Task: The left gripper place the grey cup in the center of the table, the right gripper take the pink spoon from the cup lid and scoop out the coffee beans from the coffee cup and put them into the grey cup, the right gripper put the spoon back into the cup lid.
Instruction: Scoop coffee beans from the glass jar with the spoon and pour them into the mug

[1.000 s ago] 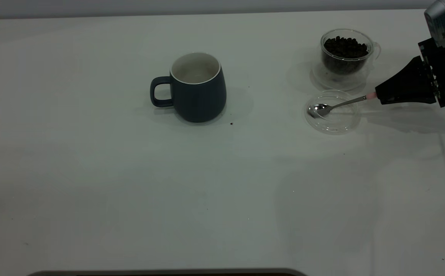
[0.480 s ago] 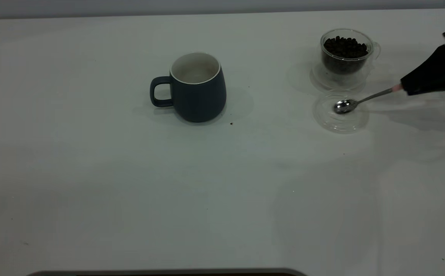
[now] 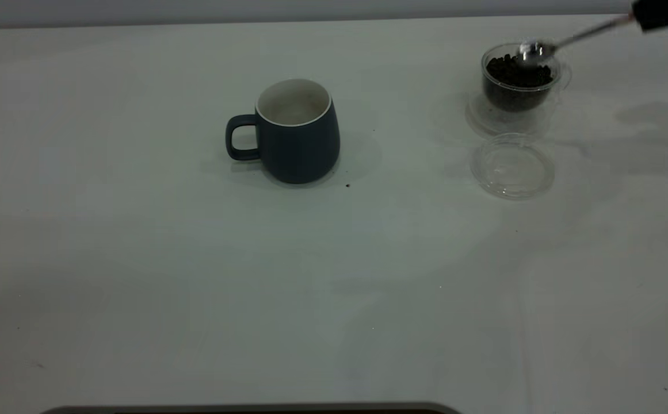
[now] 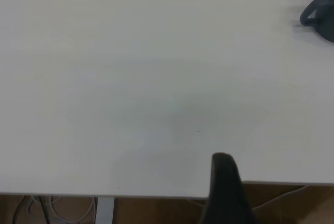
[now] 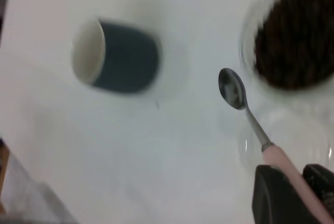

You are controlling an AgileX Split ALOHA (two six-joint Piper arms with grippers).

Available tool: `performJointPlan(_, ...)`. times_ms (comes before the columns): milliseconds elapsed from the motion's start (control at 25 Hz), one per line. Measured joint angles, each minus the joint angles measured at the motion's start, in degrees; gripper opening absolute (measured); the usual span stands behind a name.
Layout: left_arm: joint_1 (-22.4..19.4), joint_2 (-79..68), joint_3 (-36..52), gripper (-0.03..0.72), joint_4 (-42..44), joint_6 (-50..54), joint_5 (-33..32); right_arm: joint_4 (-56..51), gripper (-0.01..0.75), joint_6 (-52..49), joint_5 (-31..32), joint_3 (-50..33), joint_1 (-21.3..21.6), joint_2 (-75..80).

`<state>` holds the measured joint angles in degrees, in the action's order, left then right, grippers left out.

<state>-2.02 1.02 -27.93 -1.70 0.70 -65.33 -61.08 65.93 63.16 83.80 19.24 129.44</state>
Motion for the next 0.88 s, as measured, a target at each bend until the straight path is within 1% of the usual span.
performJointPlan(160,0.0,0.0,0.0,0.567,0.0,0.0,0.0,-0.9,0.101,-2.8,-5.8,4.0,-1.5,1.7)
performJointPlan(320,0.0,0.0,0.0,0.567,-0.1,0.0,0.0,-0.9,0.101,-7.1,-7.9,8.0,-2.3,5.9)
performJointPlan(640,0.0,0.0,0.0,0.567,-0.1,0.1,0.0,2.5,0.1,-11.9,-8.4,8.9,-2.3,8.7)
performJointPlan(880,0.0,0.0,0.0,0.567,-0.1,0.2,0.0,2.3,0.1,-16.4,-6.4,9.0,-2.3,11.1)
